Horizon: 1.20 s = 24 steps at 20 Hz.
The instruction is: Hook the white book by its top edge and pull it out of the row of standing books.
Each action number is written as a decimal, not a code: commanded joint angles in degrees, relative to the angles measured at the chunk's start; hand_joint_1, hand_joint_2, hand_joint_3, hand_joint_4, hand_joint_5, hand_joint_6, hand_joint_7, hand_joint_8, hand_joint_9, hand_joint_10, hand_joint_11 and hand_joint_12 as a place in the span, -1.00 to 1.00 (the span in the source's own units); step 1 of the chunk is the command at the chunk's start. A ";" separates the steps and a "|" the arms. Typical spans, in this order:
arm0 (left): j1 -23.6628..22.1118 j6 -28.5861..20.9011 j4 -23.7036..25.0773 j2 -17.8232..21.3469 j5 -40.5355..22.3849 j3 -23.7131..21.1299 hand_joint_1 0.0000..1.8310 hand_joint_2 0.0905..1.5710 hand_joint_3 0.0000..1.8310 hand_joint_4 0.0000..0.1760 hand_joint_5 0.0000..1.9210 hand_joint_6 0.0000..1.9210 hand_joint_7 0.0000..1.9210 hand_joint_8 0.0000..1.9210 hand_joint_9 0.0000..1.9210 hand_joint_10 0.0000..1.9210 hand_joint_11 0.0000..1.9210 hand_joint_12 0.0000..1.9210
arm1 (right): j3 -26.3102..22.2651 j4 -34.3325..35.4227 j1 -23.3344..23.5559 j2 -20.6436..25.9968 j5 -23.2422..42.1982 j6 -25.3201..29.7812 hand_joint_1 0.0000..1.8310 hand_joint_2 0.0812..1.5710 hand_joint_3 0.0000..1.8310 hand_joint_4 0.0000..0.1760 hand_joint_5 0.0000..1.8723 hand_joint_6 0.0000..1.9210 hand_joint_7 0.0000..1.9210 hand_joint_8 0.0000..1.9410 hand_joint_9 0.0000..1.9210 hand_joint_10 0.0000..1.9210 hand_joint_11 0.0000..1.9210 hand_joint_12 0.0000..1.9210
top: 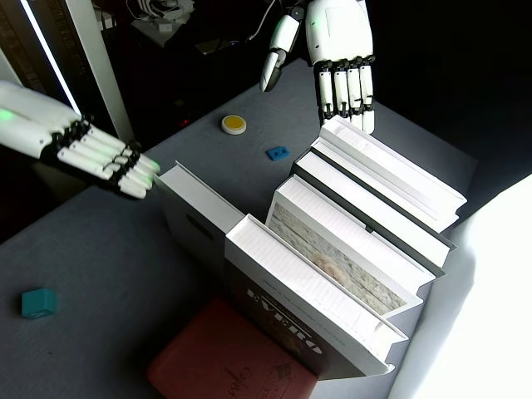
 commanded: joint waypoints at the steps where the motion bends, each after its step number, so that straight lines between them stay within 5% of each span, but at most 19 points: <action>1: -0.86 -0.08 0.79 0.16 5.15 0.19 -1.00 0.41 -1.00 -1.00 -1.00 -1.00 -1.00 -1.00 -1.00 -1.00 -1.00 -1.00 | -0.95 -3.85 1.20 0.33 5.33 0.32 -1.00 0.49 -1.00 -1.00 -0.99 -1.00 -1.00 -1.00 -1.00 -1.00 -1.00 -1.00; 9: -0.82 -0.08 0.79 0.16 5.14 0.35 -1.00 0.42 -1.00 -1.00 -1.00 -1.00 -1.00 -1.00 -1.00 -1.00 -1.00 -1.00 | -3.51 -8.12 9.33 0.86 10.11 2.62 -1.00 0.49 -1.00 -1.00 -0.98 -1.00 -1.00 -1.00 -1.00 -1.00 -1.00 -1.00; 15: -0.71 0.00 0.79 -0.03 5.09 1.64 -1.00 0.42 -1.00 -1.00 -1.00 -1.00 -1.00 -1.00 -1.00 -1.00 -1.00 -1.00 | 3.75 -14.31 16.61 1.72 -3.96 19.26 -1.00 0.50 -1.00 -1.00 -0.97 -1.00 -1.00 -1.00 -1.00 -1.00 -1.00 -1.00; 20: -0.52 0.43 0.79 -0.03 5.09 1.48 -1.00 0.42 -1.00 -1.00 -1.00 -1.00 -1.00 -1.00 -1.00 -1.00 -1.00 -1.00 | 8.16 -12.44 21.56 2.17 -13.26 23.19 -1.00 0.50 -1.00 -1.00 -0.97 -1.00 -1.00 -1.00 -1.00 -1.00 -1.00 -1.00; 24: -0.56 0.42 0.79 -0.03 5.09 1.17 -1.00 0.43 -0.99 -1.00 -1.00 -1.00 -1.00 -1.00 -1.00 -1.00 -1.00 -1.00 | 9.86 -12.44 22.01 2.15 -13.41 25.06 -1.00 0.50 -1.00 -1.00 -0.96 -0.99 -0.99 -1.00 -1.00 -1.00 -1.00 -1.00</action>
